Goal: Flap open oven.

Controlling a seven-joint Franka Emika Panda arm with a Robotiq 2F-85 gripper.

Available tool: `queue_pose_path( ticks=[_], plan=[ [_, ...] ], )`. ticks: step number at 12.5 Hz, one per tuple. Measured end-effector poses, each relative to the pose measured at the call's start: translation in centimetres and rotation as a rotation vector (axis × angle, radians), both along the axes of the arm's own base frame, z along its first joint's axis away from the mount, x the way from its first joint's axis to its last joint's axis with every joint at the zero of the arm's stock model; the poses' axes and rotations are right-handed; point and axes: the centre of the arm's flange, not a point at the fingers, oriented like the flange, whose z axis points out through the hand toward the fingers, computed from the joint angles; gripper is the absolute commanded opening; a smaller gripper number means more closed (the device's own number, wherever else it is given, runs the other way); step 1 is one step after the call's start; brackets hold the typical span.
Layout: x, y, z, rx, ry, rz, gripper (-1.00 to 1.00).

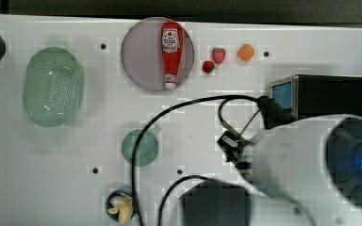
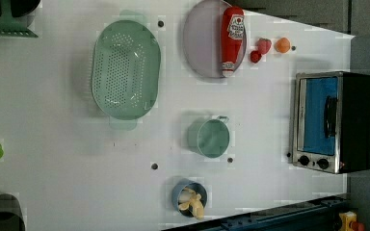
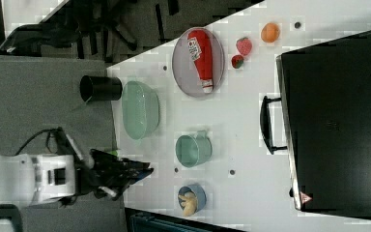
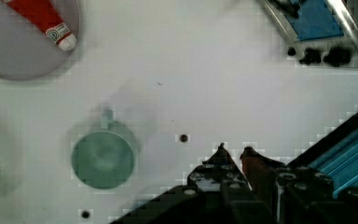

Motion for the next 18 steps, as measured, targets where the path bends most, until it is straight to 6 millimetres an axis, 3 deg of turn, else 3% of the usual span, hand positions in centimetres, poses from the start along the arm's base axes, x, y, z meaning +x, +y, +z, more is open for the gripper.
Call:
queue_pose_path(
  ticks=[4,8,14,18],
  plan=[
    [1.6,-7.0,-3.7,0.005,-0.061,0.217,-0.65],
    [3.4,-12.6,-9.7,-0.03,-0.084,0.434,-0.65],
    [3.7,-16.6,-18.2,-0.111,-0.098,0.58,-0.65],
    [3.2,-15.6,-23.9,-0.131,-0.093,0.618,-0.65]
  ],
)
